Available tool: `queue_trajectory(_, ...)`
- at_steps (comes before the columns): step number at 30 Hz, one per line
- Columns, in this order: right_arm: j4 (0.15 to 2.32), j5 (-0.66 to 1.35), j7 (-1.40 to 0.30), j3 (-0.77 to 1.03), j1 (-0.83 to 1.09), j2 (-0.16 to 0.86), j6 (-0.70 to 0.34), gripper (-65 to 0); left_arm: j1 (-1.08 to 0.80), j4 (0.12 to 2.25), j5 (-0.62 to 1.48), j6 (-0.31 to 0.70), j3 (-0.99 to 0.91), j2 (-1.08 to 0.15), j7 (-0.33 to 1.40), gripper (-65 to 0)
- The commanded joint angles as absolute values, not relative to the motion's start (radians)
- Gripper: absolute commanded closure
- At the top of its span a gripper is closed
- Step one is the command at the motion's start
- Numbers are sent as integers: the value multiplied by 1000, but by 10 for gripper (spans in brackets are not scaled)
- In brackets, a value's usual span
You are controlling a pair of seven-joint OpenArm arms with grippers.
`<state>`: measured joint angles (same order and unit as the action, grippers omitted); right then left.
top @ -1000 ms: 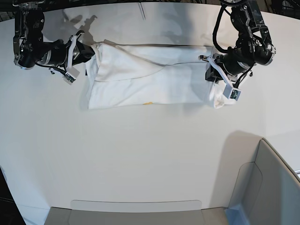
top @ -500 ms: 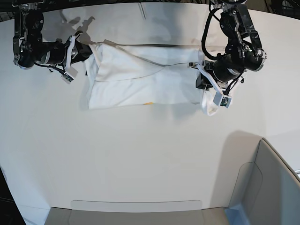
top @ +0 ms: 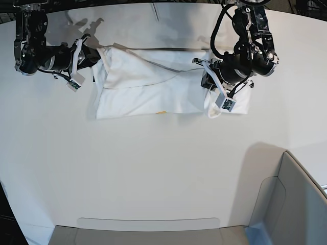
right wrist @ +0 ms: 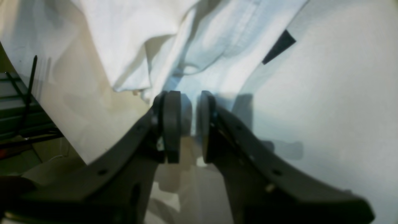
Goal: Layout the t-shirt on the table in an organized manner, then fold the t-shirt properly
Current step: 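Grasp the strip end with the left gripper and lift it, then fold the held strip end with the left gripper toward the middle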
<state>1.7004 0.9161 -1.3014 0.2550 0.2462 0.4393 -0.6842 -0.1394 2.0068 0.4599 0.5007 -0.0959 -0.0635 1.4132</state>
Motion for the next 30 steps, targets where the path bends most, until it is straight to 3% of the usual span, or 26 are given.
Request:
queue_trajectory(1,1715,935,-1288,263,236,453,-698,-118,-125,2009,469,501,-94,-62,1396,0)
queue_trajectory(4,1715,935,-1288,263,232,453,-698,-118,-124,2002,469,501,-94,-62,1396,0)
queue_trajectory(10,1715,935,-1288,263,231,453,-698,-118,-111,2005,473,501,-96,-41,1396,-152)
queue_trajectory(14,1713,935,-1288,263,231,453,-698,-118,-81,2005,475,506,-94,10,1396,-186)
queue_trajectory(24,1713,935,-1288,263,231,461,-698,-118,-13,2005,472,509,-124,65,1396,-191)
queue_trajectory(30,1713,935,-1288,263,231,461,-698,-118,47,2002,470,504,-361,58,1396,-166)
